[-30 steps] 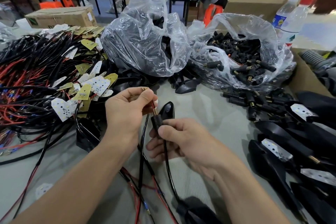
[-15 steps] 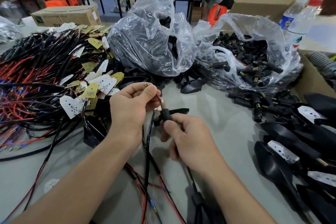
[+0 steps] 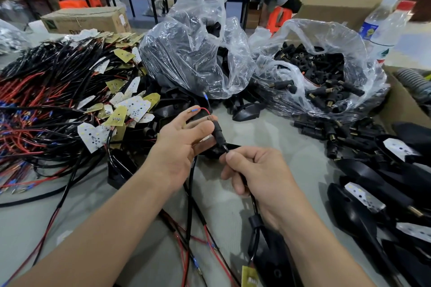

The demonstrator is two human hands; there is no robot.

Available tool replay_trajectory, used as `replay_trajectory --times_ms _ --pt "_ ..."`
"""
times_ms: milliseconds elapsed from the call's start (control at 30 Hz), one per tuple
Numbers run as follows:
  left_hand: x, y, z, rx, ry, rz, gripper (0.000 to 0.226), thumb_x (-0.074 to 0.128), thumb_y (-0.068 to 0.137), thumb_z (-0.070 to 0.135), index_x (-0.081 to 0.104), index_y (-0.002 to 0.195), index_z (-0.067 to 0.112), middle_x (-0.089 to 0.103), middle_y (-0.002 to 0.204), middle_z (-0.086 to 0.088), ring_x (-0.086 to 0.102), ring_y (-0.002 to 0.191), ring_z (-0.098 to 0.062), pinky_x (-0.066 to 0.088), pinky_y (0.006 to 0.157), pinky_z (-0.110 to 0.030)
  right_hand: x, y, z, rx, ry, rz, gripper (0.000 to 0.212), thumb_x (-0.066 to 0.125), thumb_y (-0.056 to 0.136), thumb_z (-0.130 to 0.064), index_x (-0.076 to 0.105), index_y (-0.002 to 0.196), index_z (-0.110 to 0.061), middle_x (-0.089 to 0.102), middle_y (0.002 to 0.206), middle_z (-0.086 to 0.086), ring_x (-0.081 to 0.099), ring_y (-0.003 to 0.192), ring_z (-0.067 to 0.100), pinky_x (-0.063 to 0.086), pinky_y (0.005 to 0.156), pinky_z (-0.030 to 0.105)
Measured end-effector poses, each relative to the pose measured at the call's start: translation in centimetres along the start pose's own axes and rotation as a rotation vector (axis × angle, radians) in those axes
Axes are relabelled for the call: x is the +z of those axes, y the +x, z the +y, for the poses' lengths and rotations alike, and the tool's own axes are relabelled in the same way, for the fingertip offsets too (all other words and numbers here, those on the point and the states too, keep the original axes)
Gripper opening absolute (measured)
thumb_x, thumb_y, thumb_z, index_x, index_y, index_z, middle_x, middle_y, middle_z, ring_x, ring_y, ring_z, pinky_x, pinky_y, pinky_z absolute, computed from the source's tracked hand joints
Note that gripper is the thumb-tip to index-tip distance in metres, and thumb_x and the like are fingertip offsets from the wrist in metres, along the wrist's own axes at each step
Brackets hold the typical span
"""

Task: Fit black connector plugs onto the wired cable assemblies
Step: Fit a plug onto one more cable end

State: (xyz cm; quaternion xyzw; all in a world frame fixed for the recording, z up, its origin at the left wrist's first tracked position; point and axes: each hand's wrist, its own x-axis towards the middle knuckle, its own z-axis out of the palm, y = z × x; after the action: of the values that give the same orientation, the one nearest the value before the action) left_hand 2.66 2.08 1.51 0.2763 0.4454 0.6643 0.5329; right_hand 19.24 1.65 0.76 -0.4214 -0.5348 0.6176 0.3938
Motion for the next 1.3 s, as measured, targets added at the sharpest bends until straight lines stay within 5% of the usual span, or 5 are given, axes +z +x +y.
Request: replay_trajectory --times_ms 267,433,900,1133,1300 --pt "-0.1 -0.4 0.3 -0.006 0.181 -0.185 0.030 0.073 0.069 0.015 0.074 0.098 0.014 0.076 0.098 -0.003 0.067 0.079 -0.006 0.054 0.069 -0.015 -0.2 0.0 -0.1 0.025 0.067 0.043 0.023 0.069 0.092 -0.009 0.069 0.071 0.000 0.063 0.060 0.012 0.035 0.036 0.011 0.029 0.040 0.019" --pt "0.7 -1.2 -0.3 -0.038 0.263 -0.161 0.024 0.071 0.077 0.029 0.078 0.088 0.009 0.075 0.088 -0.011 0.069 0.075 -0.018 0.055 0.068 -0.027 0.1 0.1 -0.2 0.102 0.082 0.009 0.019 0.065 0.098 -0.025 0.061 0.098 -0.006 0.060 0.062 0.011 0.036 0.036 0.012 0.026 0.038 0.018" --pt "0.2 -0.8 2.9 0.238 0.187 0.264 0.026 0.065 0.100 0.023 0.078 0.078 0.020 0.074 0.072 0.001 0.061 0.062 -0.010 0.043 0.052 -0.017 -1.1 -1.0 -1.8 0.171 -0.134 -0.440 0.028 0.063 0.100 -0.019 0.075 0.082 -0.001 0.069 0.067 0.000 0.061 0.059 0.005 0.047 0.058 0.013" --pt "1.4 -1.3 2.5 0.092 0.225 0.007 0.032 0.049 0.105 0.038 0.071 0.112 0.016 0.079 0.101 -0.009 0.075 0.088 -0.020 0.060 0.071 -0.028 -1.2 -0.5 -0.9 0.135 -0.037 -0.283 0.011 0.072 0.090 -0.009 0.081 0.085 -0.007 0.064 0.071 0.013 0.052 0.067 0.026 0.044 0.064 0.025" --pt "2.2 -2.1 0.8 -0.032 0.495 -0.267 0.022 0.056 0.103 0.027 0.072 0.116 0.022 0.079 0.110 -0.001 0.074 0.104 -0.015 0.059 0.087 -0.028 -2.1 0.9 -1.4 0.047 0.439 0.029 0.015 0.070 0.075 -0.019 0.082 0.077 -0.010 0.068 0.069 0.004 0.052 0.052 0.007 0.046 0.050 0.015"
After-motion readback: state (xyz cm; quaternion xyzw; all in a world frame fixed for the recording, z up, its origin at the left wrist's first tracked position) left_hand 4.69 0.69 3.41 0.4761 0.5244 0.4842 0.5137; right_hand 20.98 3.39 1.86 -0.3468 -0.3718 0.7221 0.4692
